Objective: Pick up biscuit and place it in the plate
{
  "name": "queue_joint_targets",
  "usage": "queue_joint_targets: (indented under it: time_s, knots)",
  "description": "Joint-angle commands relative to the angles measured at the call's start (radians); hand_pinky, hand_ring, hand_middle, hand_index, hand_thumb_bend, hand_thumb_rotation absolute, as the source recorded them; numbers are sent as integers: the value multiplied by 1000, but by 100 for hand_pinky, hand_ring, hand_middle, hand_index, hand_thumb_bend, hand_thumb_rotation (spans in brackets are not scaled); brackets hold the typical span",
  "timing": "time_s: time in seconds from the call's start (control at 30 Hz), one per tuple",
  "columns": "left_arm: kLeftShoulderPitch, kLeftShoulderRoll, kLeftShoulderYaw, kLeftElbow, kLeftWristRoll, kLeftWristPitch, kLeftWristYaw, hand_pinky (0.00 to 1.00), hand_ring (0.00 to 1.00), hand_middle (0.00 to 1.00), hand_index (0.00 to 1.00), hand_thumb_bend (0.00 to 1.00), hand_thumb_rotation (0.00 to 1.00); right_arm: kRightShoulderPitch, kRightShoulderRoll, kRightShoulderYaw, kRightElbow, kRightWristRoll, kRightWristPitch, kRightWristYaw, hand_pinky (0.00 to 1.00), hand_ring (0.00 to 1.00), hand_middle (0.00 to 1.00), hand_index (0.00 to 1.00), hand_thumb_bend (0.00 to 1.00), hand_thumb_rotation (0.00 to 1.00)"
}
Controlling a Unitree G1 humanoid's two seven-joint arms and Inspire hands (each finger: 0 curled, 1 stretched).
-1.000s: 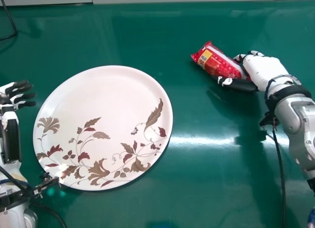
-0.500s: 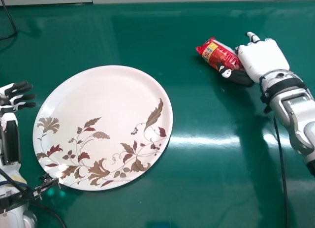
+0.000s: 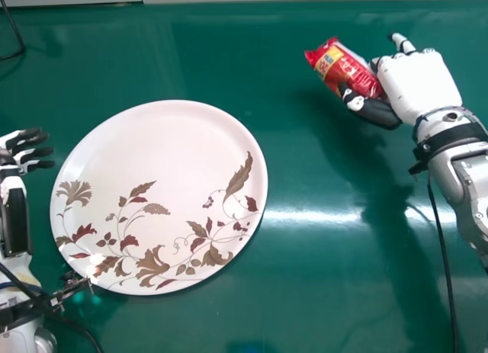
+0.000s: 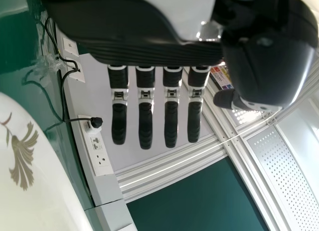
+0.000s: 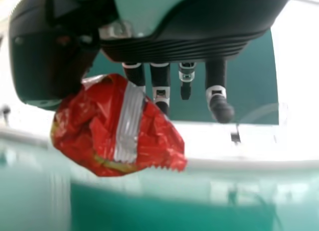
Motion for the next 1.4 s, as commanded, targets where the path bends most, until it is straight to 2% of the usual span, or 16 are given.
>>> queue_joint_targets:
  time_s: [0.0, 0.2, 0.37, 0.5, 0.67, 0.87, 1.0, 1.13, 1.37]
  knots:
    - [41, -17, 1, 31, -1, 4, -1, 51, 61, 68, 69, 15, 12, 33, 14, -33, -114, -9, 27, -12, 7, 41, 47, 50, 51, 0]
    - [36, -8, 8, 26, -8, 9, -12, 49, 60, 68, 68, 16, 14, 103, 37, -85, -365, 6, 6, 0, 7, 42, 47, 49, 51, 0]
    - [33, -5, 11, 21, -14, 20, -16, 50, 61, 68, 69, 16, 11, 134, 79, -105, -524, 82, -72, 18, 11, 41, 46, 49, 51, 0]
    - [30, -9, 11, 4, -9, 47, -13, 51, 61, 68, 70, 17, 17, 137, 118, -83, -599, 97, -130, 51, 9, 43, 47, 49, 51, 0]
    - [28, -6, 8, -15, -9, 62, -16, 50, 62, 69, 70, 16, 16, 128, 160, -34, -560, 147, -291, 28, 7, 42, 46, 50, 51, 0]
    - [24, -5, 8, -18, 4, 61, -12, 49, 61, 68, 70, 15, 15, 111, 220, 59, -508, 174, -414, 80, 8, 42, 46, 50, 51, 0]
    - [17, 5, 14, 2, 2, 35, -13, 48, 61, 67, 69, 14, 14, 113, 257, 115, -464, 154, -448, 118, 6, 39, 44, 50, 51, 0]
    - [18, 4, 17, 6, -4, 30, -12, 48, 61, 67, 69, 14, 13, 125, 292, 157, -393, 123, -479, 104, 7, 41, 45, 49, 51, 0]
    - [17, 2, 11, 9, -6, 29, -14, 48, 61, 68, 70, 15, 19, 131, 295, 192, -332, 87, -484, 161, 6, 40, 43, 49, 51, 0]
